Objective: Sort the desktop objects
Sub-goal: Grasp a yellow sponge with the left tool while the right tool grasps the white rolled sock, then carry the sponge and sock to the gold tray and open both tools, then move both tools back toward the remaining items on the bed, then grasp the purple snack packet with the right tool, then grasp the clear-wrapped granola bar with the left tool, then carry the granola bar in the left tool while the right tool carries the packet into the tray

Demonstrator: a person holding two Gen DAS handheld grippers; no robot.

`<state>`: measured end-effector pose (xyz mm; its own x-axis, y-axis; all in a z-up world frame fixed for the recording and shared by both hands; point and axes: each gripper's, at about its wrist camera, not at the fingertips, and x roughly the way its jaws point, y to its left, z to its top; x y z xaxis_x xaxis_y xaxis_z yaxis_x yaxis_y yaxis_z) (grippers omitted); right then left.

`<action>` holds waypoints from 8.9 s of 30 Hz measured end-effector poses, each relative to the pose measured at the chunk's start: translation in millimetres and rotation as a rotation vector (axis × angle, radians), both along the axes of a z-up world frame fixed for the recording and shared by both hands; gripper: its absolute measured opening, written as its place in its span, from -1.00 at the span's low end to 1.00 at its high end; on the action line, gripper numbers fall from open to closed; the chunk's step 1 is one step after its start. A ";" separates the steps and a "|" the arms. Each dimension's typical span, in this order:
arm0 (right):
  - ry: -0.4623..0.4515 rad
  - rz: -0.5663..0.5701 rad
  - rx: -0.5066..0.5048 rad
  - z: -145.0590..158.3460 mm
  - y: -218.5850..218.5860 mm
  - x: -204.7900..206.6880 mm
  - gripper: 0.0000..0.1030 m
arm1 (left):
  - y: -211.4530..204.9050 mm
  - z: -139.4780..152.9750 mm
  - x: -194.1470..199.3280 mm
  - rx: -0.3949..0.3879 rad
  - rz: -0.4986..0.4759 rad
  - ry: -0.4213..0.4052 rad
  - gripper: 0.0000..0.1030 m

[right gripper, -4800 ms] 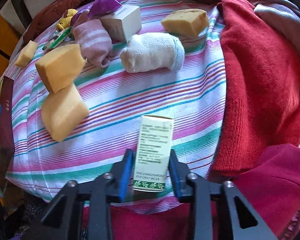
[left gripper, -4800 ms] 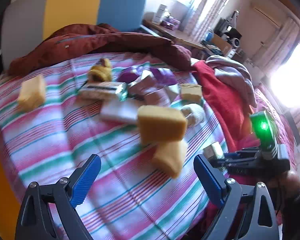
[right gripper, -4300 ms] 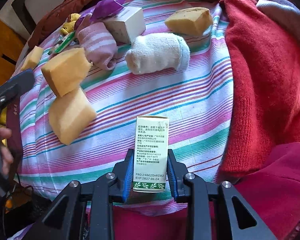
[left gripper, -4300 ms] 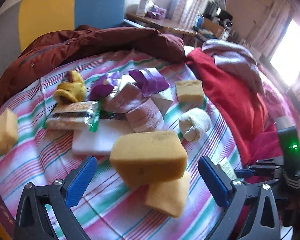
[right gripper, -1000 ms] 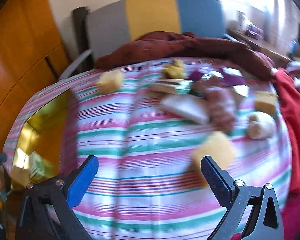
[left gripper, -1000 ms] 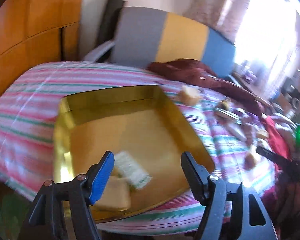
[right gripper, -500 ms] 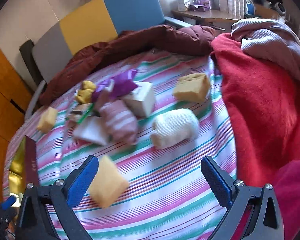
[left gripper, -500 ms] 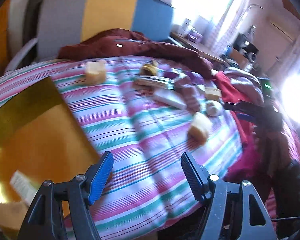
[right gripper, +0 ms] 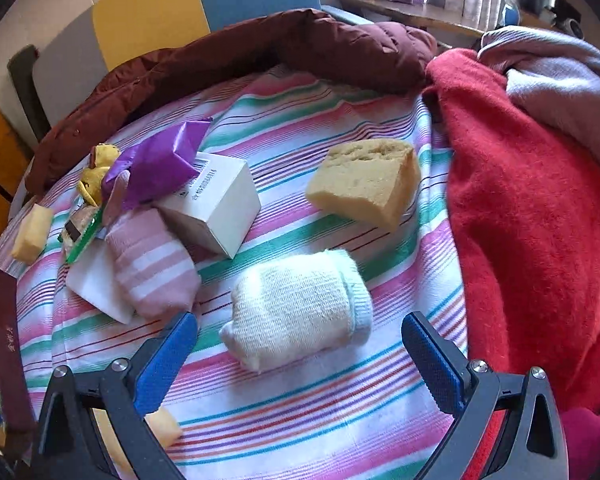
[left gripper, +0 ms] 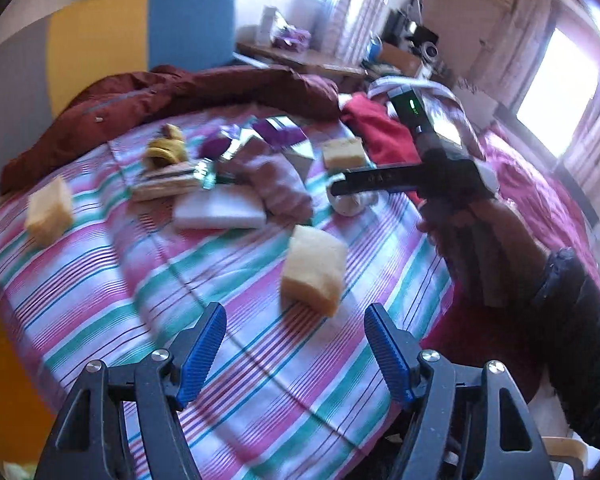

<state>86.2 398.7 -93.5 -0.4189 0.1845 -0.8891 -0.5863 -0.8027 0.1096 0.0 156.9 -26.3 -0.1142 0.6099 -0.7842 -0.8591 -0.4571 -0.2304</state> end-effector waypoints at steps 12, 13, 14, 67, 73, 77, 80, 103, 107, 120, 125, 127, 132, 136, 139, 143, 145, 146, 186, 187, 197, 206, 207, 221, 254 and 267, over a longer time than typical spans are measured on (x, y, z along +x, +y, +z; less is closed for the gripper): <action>-0.062 0.049 0.038 -10.6 -5.5 -9.0 0.48 | 63.7 -37.0 -8.0 -0.071 -0.069 -0.044 0.44; -0.061 0.051 0.044 -10.1 -6.1 -8.9 0.48 | 67.6 -39.7 -8.4 -0.077 -0.074 -0.045 0.44; -0.061 0.051 0.046 -10.3 -5.8 -9.4 0.48 | 70.6 -41.7 -8.6 -0.083 -0.076 -0.043 0.44; 0.310 0.706 -0.228 78.2 -311.9 -94.9 0.45 | -281.6 14.5 -89.3 0.047 0.869 0.070 0.09; 0.313 0.801 -0.362 78.0 -385.2 -132.4 0.68 | -329.1 0.8 -104.9 -0.007 1.012 0.041 0.43; 0.344 0.828 -0.408 84.0 -411.6 -139.9 0.91 | -347.6 -6.7 -98.5 -0.003 1.058 0.034 0.60; 0.321 0.841 -0.404 78.4 -420.3 -131.9 0.97 | -355.4 -12.9 -91.9 -0.014 1.085 0.042 0.60; 0.270 0.782 -0.008 62.0 -417.0 -59.8 0.99 | -336.8 12.0 -46.2 -0.058 1.120 0.169 0.59; 0.265 0.769 -0.021 56.7 -409.2 -55.3 0.99 | -329.7 10.9 -43.4 -0.082 1.109 0.186 0.57; 0.259 0.689 -0.014 48.4 -373.8 -44.8 0.99 | -298.5 14.8 -38.9 -0.109 1.016 0.235 0.55; 0.232 0.627 -0.019 38.8 -347.9 -42.5 0.99 | -286.4 21.6 -35.5 -0.053 0.947 0.246 0.55; 0.224 0.601 -0.019 36.2 -336.3 -41.9 0.99 | -282.6 21.7 -36.5 -0.025 0.921 0.216 0.56; 0.210 0.520 -0.028 33.1 -297.1 -38.3 0.99 | -269.1 18.8 -37.7 -0.013 0.879 0.184 0.56; 0.201 0.444 -0.042 31.6 -263.8 -34.6 0.99 | -255.5 18.4 -36.5 -0.010 0.837 0.176 0.56; 0.195 0.387 -0.052 31.1 -236.9 -29.2 0.99 | -242.7 19.0 -35.7 -0.007 0.794 0.169 0.56; 0.191 0.311 -0.067 31.4 -203.7 -21.6 0.99 | -226.5 18.3 -33.8 0.001 0.741 0.152 0.56; 0.191 0.275 -0.075 32.1 -188.1 -17.6 0.99 | -220.0 17.6 -32.8 0.003 0.720 0.144 0.56; 0.192 0.255 -0.077 32.8 -179.1 -15.2 0.99 | -217.5 17.4 -32.9 0.003 0.714 0.141 0.56; 0.165 0.105 0.098 28.4 -20.3 -95.8 -0.03 | -60.0 10.3 -91.3 0.070 0.469 -0.117 0.52; 0.169 0.106 0.098 29.9 -20.7 -95.4 -0.03 | -54.7 8.2 -95.9 0.073 0.467 -0.141 0.52; 0.228 0.111 0.088 45.4 -21.8 -87.3 -0.03 | -3.5 -26.1 -153.7 0.122 0.520 -0.476 0.51; 0.281 0.124 0.072 58.8 -22.0 -80.4 -0.03 | 40.2 -58.4 -201.5 0.088 0.638 -0.685 0.51; 0.286 0.128 0.070 60.1 -22.2 -79.8 -0.03 | 45.6 -62.5 -207.1 0.086 0.657 -0.708 0.51; 0.324 0.173 0.061 69.2 -32.5 -76.7 -0.02 | 97.0 -82.6 -237.7 -0.145 0.724 -0.679 0.27; 0.278 0.327 0.083 57.6 -74.1 -88.3 -0.02 | 31.7 -65.3 -177.1 -0.069 0.515 -0.415 -0.62; 0.367 0.482 -0.044 70.2 -109.6 -88.5 -0.02 | -57.8 -3.7 -126.1 0.097 0.547 -0.270 -0.63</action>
